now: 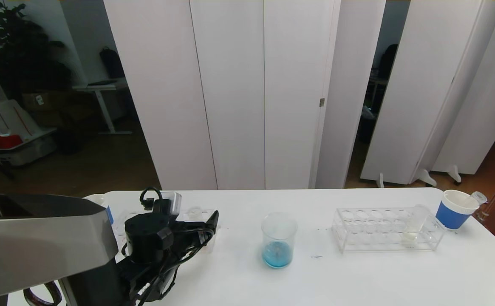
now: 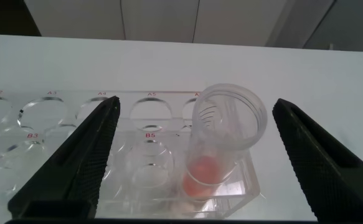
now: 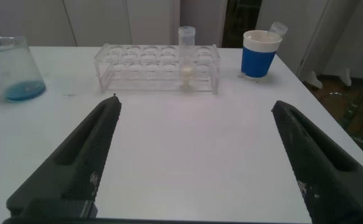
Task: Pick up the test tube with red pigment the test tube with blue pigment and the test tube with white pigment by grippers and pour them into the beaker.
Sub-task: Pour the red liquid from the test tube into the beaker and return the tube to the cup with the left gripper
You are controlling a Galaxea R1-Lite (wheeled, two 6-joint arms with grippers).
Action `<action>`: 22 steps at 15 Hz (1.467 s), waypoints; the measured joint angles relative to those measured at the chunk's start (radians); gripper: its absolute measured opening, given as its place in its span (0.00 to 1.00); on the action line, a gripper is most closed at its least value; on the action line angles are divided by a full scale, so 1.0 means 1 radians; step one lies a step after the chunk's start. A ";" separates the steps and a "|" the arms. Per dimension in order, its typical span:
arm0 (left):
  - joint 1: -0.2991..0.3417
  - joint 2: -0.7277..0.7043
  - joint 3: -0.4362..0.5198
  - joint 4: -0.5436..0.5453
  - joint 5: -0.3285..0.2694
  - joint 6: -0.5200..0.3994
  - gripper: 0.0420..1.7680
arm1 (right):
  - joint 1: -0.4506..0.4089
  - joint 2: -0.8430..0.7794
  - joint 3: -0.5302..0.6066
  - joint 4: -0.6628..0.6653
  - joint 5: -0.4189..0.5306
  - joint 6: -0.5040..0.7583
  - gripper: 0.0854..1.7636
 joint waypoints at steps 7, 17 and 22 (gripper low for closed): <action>0.007 0.008 -0.012 -0.002 0.004 0.005 0.23 | 0.000 0.000 0.000 0.001 -0.001 0.000 0.99; 0.007 0.009 -0.012 -0.001 0.007 0.012 0.31 | 0.000 0.000 0.000 0.000 0.000 0.000 0.99; 0.006 0.003 -0.013 0.003 -0.001 0.015 0.31 | 0.000 0.000 0.000 0.000 0.000 0.000 0.99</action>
